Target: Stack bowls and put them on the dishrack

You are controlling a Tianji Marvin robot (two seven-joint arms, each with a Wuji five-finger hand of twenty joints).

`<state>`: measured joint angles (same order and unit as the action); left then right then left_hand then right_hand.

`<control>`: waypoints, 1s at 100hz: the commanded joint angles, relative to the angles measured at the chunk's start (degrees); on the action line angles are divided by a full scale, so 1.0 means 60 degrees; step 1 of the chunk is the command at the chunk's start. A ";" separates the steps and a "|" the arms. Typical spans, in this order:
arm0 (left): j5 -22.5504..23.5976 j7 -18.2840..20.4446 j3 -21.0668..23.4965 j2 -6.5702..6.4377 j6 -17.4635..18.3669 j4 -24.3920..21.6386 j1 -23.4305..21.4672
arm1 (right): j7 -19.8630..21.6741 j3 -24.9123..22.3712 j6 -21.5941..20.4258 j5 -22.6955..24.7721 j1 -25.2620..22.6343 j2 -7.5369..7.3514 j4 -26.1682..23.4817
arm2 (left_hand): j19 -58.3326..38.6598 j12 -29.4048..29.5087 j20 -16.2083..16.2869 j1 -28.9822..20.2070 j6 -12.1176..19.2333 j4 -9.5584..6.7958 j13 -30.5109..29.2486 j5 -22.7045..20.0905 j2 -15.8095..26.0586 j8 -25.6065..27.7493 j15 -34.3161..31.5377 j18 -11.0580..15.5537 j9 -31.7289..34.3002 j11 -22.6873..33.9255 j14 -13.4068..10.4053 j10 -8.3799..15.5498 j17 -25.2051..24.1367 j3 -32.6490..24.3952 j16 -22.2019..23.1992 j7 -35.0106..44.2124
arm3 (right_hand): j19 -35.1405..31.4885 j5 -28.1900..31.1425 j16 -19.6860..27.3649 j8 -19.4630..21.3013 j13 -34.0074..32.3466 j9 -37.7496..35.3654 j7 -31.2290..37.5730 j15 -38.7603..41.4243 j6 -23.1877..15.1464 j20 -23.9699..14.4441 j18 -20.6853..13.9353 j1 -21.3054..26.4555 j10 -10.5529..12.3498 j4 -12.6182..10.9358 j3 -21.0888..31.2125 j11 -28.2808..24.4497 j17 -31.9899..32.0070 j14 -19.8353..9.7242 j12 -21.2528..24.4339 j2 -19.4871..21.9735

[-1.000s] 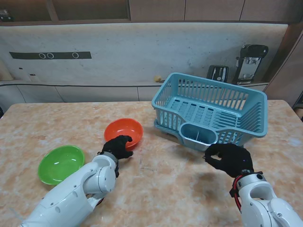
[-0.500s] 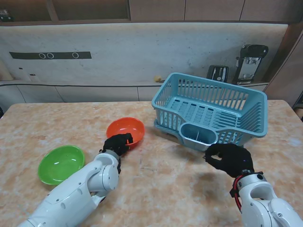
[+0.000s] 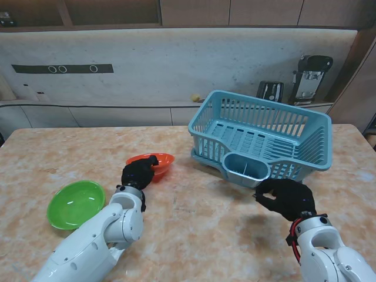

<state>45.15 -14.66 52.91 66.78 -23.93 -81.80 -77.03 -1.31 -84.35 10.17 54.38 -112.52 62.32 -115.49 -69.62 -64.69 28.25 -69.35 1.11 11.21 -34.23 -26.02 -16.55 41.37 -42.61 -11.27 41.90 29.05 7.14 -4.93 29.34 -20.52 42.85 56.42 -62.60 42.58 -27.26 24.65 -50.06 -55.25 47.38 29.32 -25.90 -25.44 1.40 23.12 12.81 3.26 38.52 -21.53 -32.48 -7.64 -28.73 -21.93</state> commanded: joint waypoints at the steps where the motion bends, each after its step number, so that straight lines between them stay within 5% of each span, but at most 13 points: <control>1: 0.0148 -0.0060 0.0145 -0.0037 0.0144 -0.0352 -0.0197 | 0.0111 0.0013 0.0000 0.0008 -0.0126 0.0060 -0.0070 | 0.0460 -0.0151 -0.0164 -0.0770 0.0355 -0.0056 -0.0497 0.0022 0.0546 0.0622 -0.0744 0.0941 -0.0239 0.0239 0.0397 -0.0036 0.0100 -0.0849 0.0346 0.1009 | 0.0059 0.0118 -0.0068 0.0104 -0.0005 -0.0127 0.0124 -0.0085 -0.0142 0.0094 0.0081 -0.0127 0.0069 -0.0127 -0.0140 -0.0062 0.0089 -0.0090 -0.0104 0.0223; 46: 0.0980 -0.0706 0.1282 -0.0165 0.1007 -0.1993 -0.1479 | 0.0115 0.0011 0.0002 0.0010 -0.0131 0.0060 -0.0075 | 0.1213 -0.0031 -0.0785 -0.0770 0.0696 0.0031 -0.0747 -0.0142 0.0518 0.0842 -0.0298 0.1188 -0.0111 0.0252 0.0133 0.0263 0.0706 -0.0659 0.0663 0.1172 | 0.0084 0.0108 -0.0069 0.0103 -0.0004 -0.0118 0.0114 -0.0086 -0.0153 0.0089 0.0079 -0.0116 0.0062 -0.0128 -0.0138 -0.0058 0.0108 -0.0093 -0.0105 0.0219; 100: 0.1703 -0.0037 0.2686 -0.0514 0.3317 -0.4313 -0.3698 | 0.0096 0.0002 0.0111 0.0070 -0.0178 0.0066 -0.0117 | 0.1554 0.0048 -0.1152 -0.0770 0.0929 0.0016 -0.1178 -0.0594 0.0290 0.0930 0.0472 0.1162 0.0303 -0.0125 0.0060 0.0468 0.0898 -0.0632 0.0797 0.0883 | 0.0089 0.0117 -0.0070 0.0110 -0.0003 -0.0127 0.0118 -0.0090 -0.0151 0.0081 0.0084 -0.0127 0.0055 -0.0128 -0.0140 -0.0061 0.0120 -0.0096 -0.0106 0.0226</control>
<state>55.81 -15.37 68.98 63.81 -5.47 -106.52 -97.73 -1.37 -84.39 10.44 54.52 -112.77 62.33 -115.68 -62.61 -64.69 22.00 -69.27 1.24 13.05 -37.94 -26.72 -17.31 43.19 -37.94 -10.30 42.16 29.40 6.66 -3.06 34.87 -20.54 46.24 56.31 -62.58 42.58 -27.26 24.65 -50.06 -55.25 47.38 29.30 -25.90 -25.44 1.42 23.12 12.81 3.26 38.52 -21.53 -32.34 -7.64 -28.73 -21.93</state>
